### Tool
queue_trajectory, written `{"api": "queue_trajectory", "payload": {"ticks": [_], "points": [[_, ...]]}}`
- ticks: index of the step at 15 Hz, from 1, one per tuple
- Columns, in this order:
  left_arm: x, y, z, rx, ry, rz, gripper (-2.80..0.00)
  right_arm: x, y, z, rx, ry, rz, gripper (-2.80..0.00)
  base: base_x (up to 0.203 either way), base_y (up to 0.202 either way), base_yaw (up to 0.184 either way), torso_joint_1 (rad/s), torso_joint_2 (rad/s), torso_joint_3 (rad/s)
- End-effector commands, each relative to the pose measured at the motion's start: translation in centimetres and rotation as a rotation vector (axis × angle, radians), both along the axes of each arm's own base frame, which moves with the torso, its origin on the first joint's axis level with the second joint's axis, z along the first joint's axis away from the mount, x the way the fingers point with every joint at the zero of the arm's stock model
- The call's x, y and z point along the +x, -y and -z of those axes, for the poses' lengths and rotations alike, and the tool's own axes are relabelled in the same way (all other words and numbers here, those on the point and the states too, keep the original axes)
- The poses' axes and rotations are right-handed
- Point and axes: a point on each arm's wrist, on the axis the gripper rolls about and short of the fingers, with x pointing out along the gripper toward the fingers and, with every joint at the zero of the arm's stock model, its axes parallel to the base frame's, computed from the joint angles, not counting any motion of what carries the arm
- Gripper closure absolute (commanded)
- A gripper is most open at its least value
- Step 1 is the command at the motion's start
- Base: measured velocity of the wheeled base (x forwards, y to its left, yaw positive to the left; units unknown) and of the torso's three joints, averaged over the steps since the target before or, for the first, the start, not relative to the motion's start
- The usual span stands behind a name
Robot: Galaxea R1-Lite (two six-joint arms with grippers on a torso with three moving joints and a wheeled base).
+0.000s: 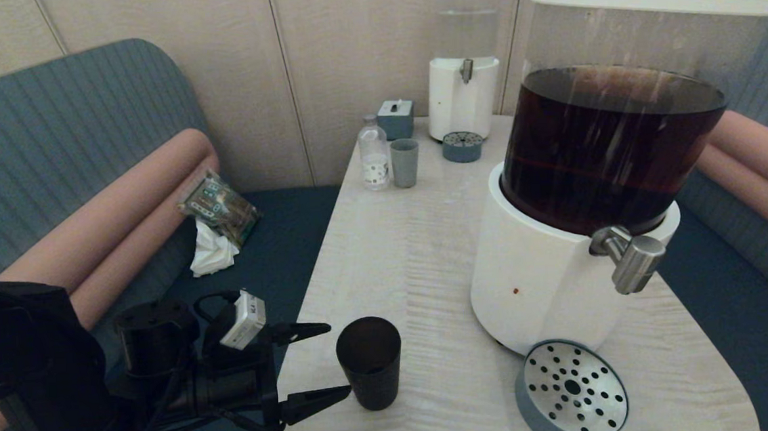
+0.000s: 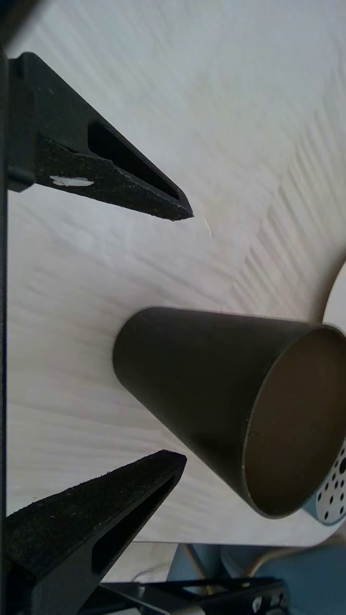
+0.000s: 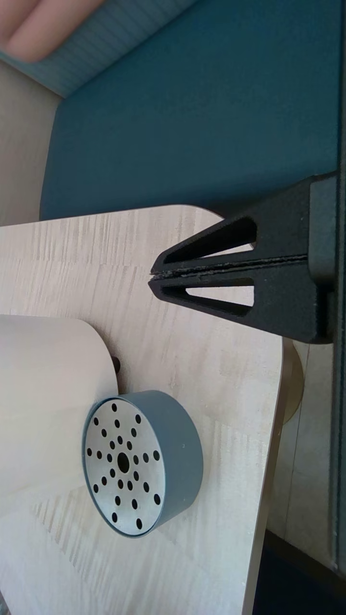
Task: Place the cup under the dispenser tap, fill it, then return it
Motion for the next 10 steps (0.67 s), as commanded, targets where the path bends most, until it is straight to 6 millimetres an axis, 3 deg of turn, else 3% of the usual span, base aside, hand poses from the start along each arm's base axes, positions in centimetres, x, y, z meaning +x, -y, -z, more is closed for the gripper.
{"api": "queue_trajectory", "payload": {"ticks": [1,10], "points": [[0.3,0.8,0.3,-0.001,0.004,0.031,-2.8,0.1,0.0,0.2,0.0,-0.01,0.0,0.0,0.0,0.0,0.0,0.0,0.0,0.0],[1.2,3.8,0.3,-0.003,0.029,0.087,-2.8,0.1,0.0,0.2,0.0,-0.01,0.0,0.0,0.0,0.0,0.0,0.0,0.0,0.0]]}}
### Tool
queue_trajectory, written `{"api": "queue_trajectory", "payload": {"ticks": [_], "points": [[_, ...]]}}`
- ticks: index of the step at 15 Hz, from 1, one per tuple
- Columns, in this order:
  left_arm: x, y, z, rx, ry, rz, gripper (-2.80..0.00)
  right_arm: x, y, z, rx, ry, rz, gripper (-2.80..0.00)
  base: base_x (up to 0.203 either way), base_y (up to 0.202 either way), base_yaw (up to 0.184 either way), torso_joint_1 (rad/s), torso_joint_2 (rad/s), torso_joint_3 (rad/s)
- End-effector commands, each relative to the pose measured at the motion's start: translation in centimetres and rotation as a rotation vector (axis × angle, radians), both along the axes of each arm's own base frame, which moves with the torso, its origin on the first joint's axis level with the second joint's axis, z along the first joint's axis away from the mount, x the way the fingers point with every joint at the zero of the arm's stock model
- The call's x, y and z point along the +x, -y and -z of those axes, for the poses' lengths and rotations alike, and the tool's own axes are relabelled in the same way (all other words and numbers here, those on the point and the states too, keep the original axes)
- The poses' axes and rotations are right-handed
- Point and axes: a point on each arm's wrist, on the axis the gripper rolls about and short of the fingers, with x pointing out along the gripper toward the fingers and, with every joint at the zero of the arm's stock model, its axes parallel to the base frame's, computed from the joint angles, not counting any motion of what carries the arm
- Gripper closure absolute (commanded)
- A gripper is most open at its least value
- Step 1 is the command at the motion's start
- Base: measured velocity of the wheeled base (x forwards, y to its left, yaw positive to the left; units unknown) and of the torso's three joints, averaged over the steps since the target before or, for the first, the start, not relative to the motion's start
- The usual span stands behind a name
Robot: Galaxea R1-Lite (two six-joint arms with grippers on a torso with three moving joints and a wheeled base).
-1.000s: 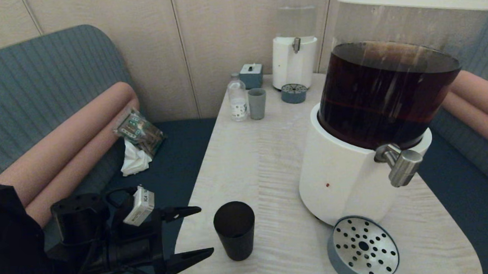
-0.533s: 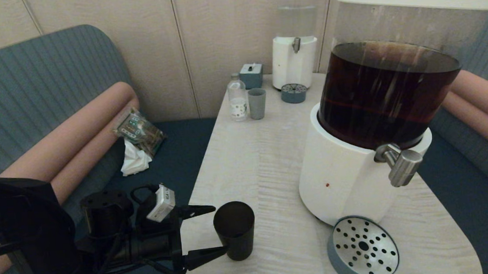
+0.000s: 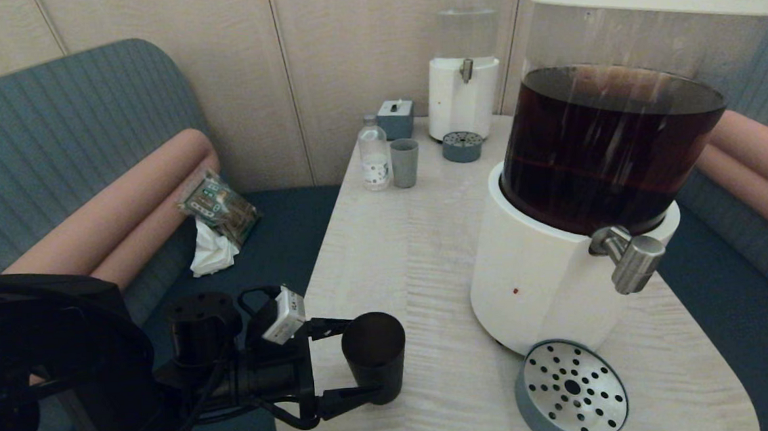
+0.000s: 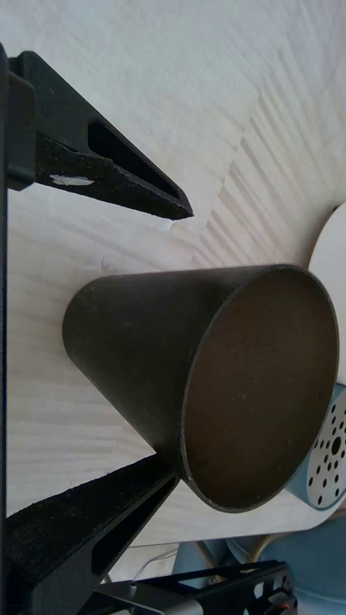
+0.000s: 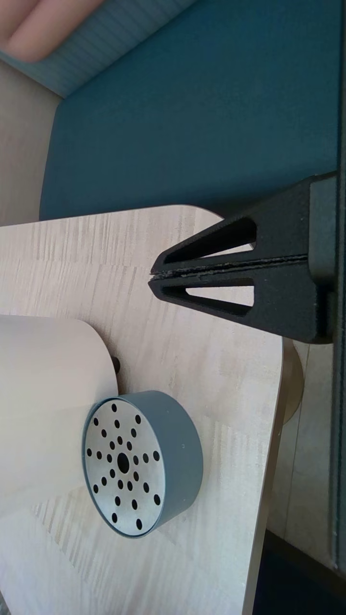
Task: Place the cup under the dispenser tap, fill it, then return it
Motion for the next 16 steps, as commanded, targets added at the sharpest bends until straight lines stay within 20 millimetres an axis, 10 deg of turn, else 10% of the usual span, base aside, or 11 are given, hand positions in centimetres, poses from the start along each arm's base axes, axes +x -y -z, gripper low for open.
{"api": "queue_trajectory", "payload": {"ticks": [1,14,15,16], "points": [[-0.1,0.2,-0.1,-0.003,0.008,0.014,-2.8,0.1,0.0,0.2,-0.001,-0.01,-0.001,0.0,0.0,0.0,0.0,0.0,0.0,0.0],[0.9,1.9,0.2,-0.007,0.03,0.029,-2.8,0.1,0.0,0.2,-0.001,-0.01,-0.001,0.0,0.0,0.0,0.0,0.0,0.0,0.0],[0.8,1.9,0.3,-0.007,0.029,0.03,0.0,0.1,0.0,0.2,-0.001,-0.01,-0.001,0.0,0.0,0.0,0.0,0.0,0.0,0.0],[0.9,1.9,0.2,-0.008,0.03,0.03,0.0,0.1,0.0,0.2,-0.001,-0.01,-0.001,0.0,0.0,0.0,0.0,0.0,0.0,0.0]]}}
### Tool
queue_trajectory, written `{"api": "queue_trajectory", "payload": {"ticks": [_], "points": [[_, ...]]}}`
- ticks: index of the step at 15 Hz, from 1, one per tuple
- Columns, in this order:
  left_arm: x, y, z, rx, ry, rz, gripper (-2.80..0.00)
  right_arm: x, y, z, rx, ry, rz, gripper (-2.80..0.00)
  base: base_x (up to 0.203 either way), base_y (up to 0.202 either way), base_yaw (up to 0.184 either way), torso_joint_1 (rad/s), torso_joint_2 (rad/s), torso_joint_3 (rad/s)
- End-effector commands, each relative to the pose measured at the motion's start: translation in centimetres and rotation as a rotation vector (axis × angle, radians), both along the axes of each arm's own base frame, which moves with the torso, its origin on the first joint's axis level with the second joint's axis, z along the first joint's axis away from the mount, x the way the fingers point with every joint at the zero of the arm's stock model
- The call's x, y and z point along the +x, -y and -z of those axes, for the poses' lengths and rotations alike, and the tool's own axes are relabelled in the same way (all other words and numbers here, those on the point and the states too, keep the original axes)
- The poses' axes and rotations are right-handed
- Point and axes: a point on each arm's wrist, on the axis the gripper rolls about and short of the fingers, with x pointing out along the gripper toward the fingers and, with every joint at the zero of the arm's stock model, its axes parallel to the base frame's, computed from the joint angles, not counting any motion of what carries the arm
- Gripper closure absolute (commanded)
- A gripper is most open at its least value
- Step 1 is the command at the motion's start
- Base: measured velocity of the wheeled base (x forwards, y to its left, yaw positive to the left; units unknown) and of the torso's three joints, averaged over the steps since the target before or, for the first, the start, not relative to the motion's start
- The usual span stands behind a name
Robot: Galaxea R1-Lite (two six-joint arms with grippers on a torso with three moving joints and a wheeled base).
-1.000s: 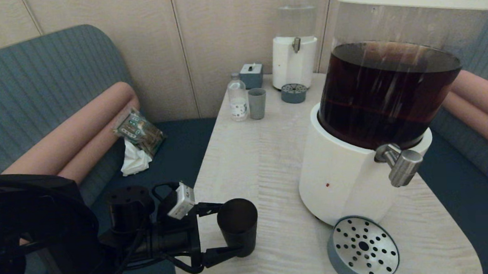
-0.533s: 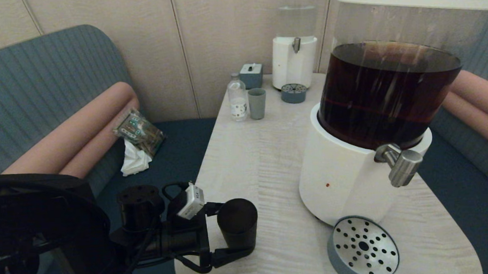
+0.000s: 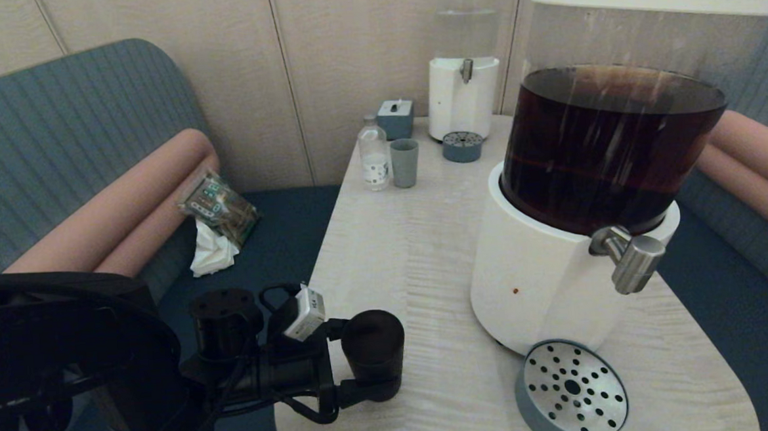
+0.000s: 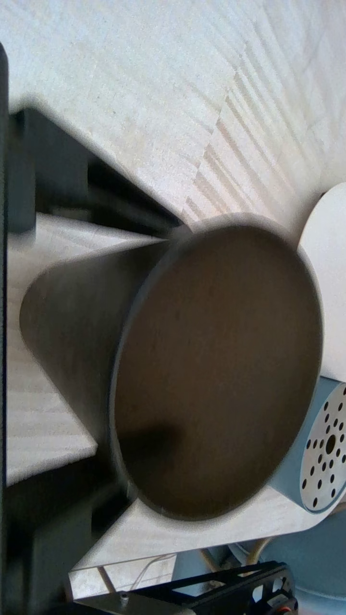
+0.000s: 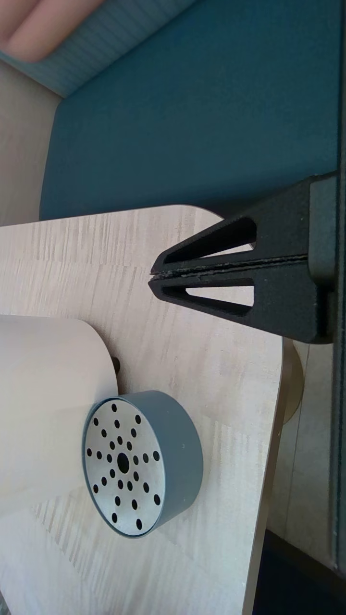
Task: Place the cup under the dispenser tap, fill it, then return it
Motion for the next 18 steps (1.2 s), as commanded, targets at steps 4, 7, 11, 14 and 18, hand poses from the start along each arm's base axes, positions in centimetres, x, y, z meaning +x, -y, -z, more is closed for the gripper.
{"api": "queue_trajectory", "payload": {"ticks": [4,7,11,14,18], "points": [[-0.6,0.1,-0.8,-0.01,0.026,0.016,0.0,0.1,0.0,0.2,0.0,-0.01,0.0,0.0,0.0,0.0,0.0,0.0,0.0,0.0],[-1.0,0.0,-2.1,-0.025,0.064,0.017,0.0,0.1,0.0,0.2,0.0,-0.01,0.0,0.0,0.0,0.0,0.0,0.0,0.0,0.0],[-3.9,-0.8,-4.8,-0.051,0.116,0.04,0.0,0.1,0.0,0.2,0.0,-0.01,0.0,0.0,0.0,0.0,0.0,0.0,0.0,0.0],[-6.9,-1.2,-7.8,-0.092,0.168,0.102,0.0,0.1,0.0,0.2,0.0,-0.01,0.0,0.0,0.0,0.0,0.0,0.0,0.0,0.0],[-9.4,2.6,-9.4,-0.147,0.093,0.291,0.0,0.1,0.0,0.2,0.0,-0.01,0.0,0.0,0.0,0.0,0.0,0.0,0.0,0.0]]}}
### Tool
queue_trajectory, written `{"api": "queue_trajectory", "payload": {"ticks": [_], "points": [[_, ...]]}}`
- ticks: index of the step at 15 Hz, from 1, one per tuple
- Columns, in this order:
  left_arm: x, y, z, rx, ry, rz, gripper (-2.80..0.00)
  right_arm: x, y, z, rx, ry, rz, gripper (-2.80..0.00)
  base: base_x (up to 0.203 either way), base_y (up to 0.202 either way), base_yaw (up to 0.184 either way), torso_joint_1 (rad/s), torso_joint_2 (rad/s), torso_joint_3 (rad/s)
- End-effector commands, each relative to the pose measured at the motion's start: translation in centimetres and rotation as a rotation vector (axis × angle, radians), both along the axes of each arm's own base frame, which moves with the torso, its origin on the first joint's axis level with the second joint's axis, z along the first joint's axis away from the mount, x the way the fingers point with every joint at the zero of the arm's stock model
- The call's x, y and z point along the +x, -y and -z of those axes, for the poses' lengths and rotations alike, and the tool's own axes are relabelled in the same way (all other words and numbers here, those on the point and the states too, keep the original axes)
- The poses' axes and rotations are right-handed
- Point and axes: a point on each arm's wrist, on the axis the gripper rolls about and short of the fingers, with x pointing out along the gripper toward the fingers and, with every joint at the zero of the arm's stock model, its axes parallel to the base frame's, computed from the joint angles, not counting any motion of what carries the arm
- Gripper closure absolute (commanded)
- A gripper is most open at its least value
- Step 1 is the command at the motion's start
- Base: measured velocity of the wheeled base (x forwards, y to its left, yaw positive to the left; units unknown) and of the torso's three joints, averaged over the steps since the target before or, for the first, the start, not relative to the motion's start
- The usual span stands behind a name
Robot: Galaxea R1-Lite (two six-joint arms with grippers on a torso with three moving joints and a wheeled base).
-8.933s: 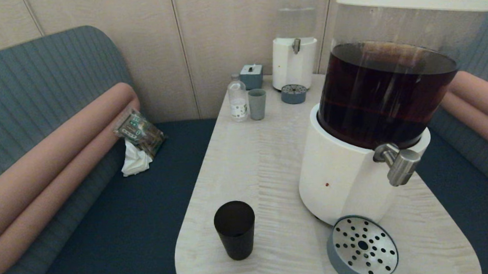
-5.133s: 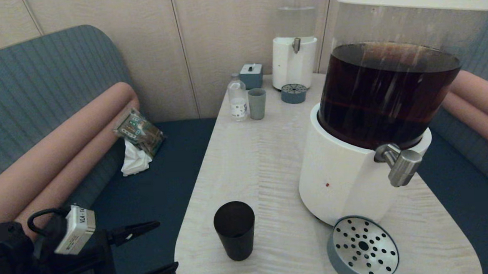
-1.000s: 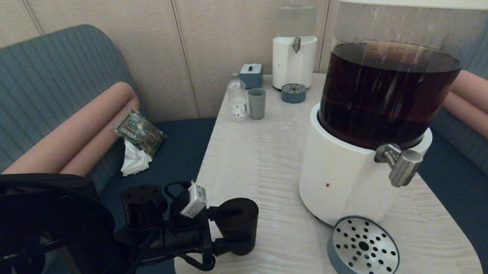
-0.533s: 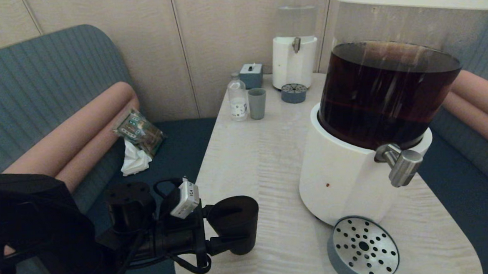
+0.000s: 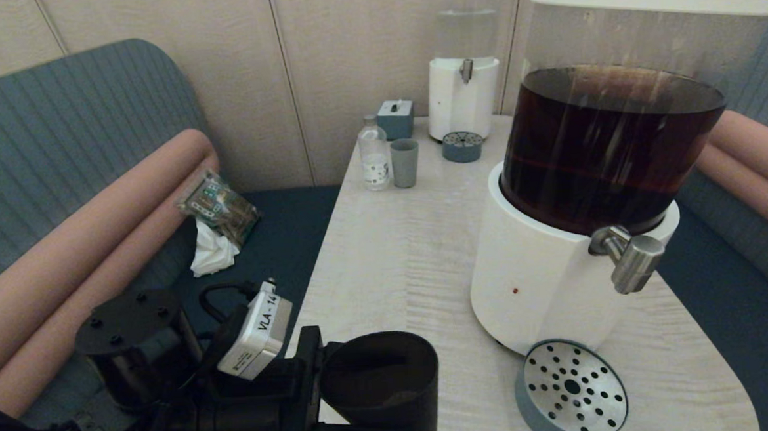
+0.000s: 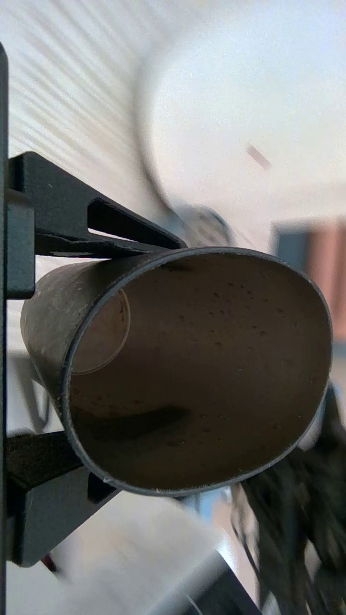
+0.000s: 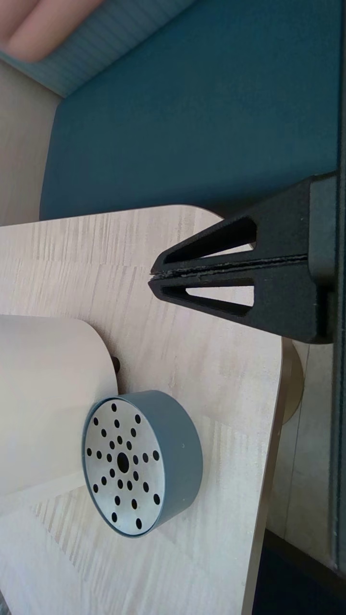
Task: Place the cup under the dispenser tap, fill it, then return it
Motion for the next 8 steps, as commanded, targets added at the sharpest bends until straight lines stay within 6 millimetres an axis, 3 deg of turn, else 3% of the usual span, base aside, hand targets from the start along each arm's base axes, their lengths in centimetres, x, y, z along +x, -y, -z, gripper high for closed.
{"api": "queue_trajectory", "payload": {"ticks": [1,5,8], "points": [[-0.5,1.9,-0.8,-0.026,0.026,0.073,0.0,0.1,0.0,0.2,-0.001,-0.01,0.0,0.0,0.0,0.0,0.0,0.0,0.0,0.0],[1.3,7.1,0.2,-0.043,0.038,0.119,0.0,0.1,0.0,0.2,-0.001,-0.01,0.0,0.0,0.0,0.0,0.0,0.0,0.0,0.0],[2.5,9.6,1.7,-0.046,0.041,0.13,0.0,0.1,0.0,0.2,-0.001,-0.01,0.0,0.0,0.0,0.0,0.0,0.0,0.0,0.0]]}}
